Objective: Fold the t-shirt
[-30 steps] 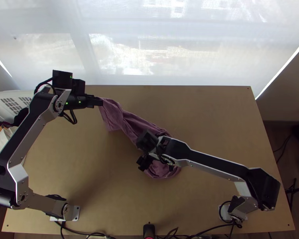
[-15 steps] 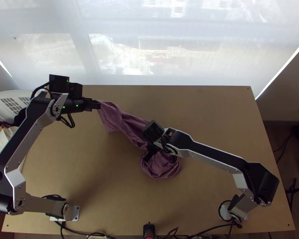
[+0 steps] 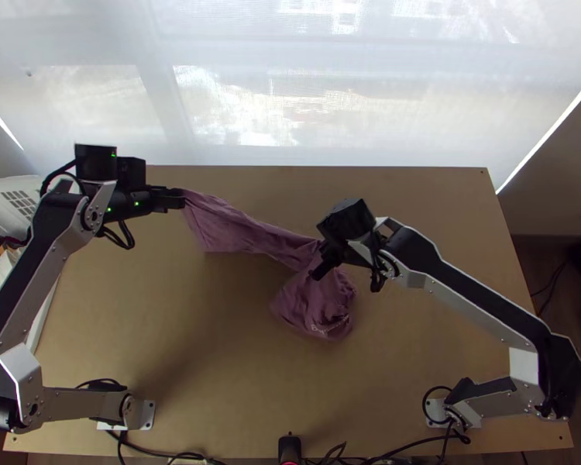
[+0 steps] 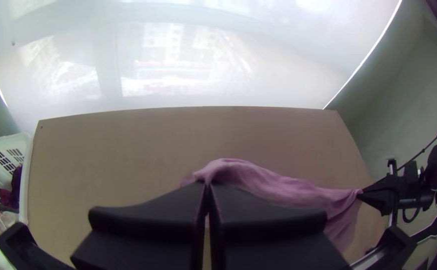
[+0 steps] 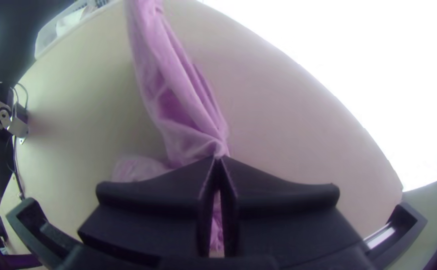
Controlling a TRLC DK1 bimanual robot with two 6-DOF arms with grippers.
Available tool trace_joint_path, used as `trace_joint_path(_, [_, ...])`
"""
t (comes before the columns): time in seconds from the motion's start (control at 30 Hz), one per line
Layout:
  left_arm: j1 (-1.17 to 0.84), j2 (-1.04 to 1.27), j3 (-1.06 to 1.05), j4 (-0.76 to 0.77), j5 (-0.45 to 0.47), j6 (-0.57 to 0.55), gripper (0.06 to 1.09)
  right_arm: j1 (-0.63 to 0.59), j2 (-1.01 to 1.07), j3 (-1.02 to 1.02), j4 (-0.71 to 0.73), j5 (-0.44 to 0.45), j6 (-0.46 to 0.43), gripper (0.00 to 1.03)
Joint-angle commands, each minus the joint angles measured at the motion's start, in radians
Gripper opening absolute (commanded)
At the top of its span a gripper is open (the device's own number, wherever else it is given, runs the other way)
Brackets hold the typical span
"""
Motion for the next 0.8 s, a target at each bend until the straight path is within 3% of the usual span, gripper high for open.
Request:
trace_joint_path(0.0, [0.015, -0.06, 0.01, -0.012, 0.0, 0.004, 0.09, -0.082, -0.094, 0.07, -0.055, -0.006, -0.014, 0.03])
trace_joint_path(0.77, [0.009, -0.238, 0.09, -0.088, 0.0, 0.044, 0.09, -0.112, -0.146, 0.53, -0.199, 0.007, -0.036, 0.03])
